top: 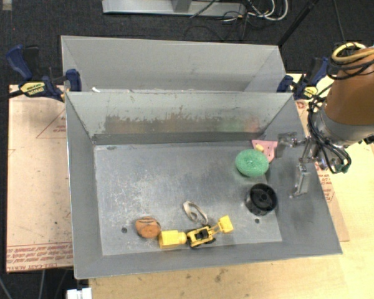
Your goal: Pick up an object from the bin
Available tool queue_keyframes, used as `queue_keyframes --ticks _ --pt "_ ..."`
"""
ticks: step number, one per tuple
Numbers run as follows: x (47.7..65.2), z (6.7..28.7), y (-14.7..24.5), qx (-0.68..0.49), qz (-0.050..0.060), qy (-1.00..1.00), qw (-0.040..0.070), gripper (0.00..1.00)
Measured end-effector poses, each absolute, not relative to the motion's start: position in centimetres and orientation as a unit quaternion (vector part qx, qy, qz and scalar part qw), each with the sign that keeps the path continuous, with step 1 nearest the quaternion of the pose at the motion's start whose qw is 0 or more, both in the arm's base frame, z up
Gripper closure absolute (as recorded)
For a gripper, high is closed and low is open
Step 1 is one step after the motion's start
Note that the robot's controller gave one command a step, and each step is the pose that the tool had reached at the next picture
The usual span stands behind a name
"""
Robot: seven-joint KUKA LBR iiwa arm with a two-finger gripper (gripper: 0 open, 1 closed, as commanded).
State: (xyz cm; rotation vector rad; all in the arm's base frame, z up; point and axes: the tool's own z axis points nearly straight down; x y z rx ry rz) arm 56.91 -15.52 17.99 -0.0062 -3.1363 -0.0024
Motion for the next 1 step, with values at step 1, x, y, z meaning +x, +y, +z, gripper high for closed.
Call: queue_keyframes --ticks 1 --pt "57.08 18.48 -15.45 0.0 0.0 -1.0 -0.001 0.0"
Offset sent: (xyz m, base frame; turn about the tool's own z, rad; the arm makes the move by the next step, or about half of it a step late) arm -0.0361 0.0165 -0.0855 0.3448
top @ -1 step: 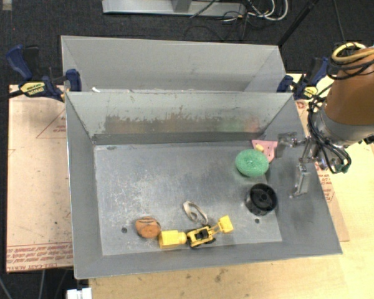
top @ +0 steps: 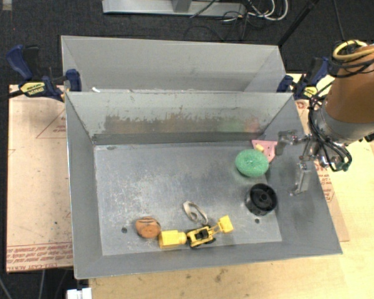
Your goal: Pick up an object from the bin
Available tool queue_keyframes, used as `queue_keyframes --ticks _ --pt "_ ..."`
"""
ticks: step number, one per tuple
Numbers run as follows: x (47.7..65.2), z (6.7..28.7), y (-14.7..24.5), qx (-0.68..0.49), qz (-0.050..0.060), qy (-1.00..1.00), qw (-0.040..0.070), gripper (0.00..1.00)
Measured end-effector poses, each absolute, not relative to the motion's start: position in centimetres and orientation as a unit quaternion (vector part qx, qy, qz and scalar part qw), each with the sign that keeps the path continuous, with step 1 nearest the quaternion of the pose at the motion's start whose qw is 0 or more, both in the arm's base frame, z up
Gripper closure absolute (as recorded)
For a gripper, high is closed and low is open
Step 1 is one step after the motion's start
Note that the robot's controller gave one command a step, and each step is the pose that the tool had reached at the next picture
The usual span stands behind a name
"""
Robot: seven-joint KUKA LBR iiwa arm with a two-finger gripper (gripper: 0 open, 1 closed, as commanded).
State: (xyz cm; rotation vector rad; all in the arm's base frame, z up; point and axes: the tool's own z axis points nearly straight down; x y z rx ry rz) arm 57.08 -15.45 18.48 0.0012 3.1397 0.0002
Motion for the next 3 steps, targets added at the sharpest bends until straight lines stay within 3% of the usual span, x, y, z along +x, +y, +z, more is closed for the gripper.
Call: queue_keyframes --ticks 1,2,3 --pt "56.1 15.8 -15.0 0.058 -0.001 0.998 0.006 0.0" --pt "56.7 11.9 -14.0 0.102 0.0 0.995 0.001 0.0" --pt "50.5 7.0 -12.8 -0.152 0.0 0.988 0.001 1.0"
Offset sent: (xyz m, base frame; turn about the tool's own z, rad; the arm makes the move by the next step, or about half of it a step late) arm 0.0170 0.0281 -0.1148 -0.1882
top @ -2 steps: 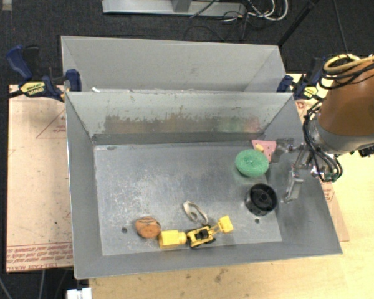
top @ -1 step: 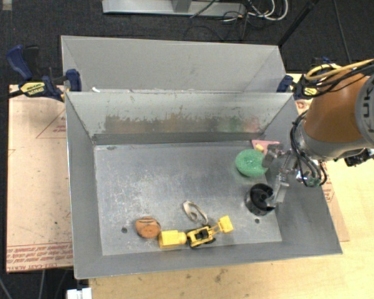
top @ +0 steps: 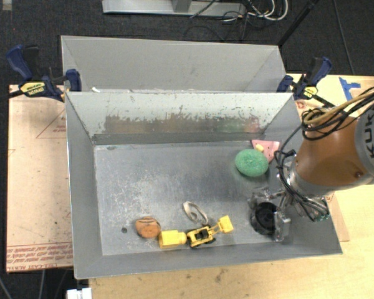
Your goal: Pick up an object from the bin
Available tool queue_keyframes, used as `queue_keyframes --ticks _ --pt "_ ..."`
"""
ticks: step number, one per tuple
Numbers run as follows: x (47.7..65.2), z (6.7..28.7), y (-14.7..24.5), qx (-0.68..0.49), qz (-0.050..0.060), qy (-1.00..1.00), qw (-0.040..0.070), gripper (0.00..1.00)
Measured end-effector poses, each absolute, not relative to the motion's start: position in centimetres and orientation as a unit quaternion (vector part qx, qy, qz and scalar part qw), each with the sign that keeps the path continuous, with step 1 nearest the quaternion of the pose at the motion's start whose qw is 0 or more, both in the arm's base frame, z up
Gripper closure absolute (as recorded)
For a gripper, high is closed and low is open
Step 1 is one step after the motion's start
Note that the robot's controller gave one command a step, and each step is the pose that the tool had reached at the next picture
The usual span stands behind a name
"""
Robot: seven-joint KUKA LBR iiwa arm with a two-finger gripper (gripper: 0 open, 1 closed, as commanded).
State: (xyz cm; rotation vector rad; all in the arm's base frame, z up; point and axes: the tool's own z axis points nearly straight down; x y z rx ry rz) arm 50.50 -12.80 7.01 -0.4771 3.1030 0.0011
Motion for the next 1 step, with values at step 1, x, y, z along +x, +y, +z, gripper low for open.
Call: queue_keyframes --ticks 1 --pt "50.51 7.01 -12.79 -0.152 0.0 0.988 0.001 1.0"
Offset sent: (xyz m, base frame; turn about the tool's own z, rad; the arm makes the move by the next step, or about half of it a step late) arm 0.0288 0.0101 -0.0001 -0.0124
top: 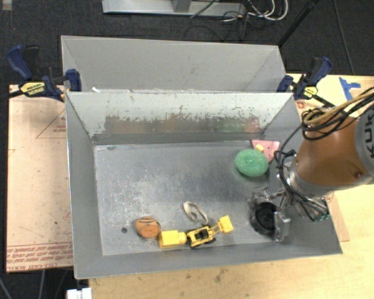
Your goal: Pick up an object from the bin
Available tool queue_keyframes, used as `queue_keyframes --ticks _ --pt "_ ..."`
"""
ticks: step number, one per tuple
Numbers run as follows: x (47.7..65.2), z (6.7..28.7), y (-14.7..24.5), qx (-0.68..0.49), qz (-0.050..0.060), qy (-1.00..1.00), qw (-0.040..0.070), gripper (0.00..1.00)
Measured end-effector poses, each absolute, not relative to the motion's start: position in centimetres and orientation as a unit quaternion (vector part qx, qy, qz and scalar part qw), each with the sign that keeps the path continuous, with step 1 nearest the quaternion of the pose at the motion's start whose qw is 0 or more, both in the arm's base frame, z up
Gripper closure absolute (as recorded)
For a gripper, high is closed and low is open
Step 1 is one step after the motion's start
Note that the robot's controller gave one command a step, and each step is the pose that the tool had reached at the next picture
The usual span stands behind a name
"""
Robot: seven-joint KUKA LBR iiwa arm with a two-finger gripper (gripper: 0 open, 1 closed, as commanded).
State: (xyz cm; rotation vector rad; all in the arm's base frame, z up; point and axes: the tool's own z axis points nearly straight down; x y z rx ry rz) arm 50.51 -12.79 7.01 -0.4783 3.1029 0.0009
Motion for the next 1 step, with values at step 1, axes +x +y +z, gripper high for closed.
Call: queue_keyframes --ticks 1 --pt "52.89 7.02 -12.0 -0.157 0.0 0.988 0.001 1.0"
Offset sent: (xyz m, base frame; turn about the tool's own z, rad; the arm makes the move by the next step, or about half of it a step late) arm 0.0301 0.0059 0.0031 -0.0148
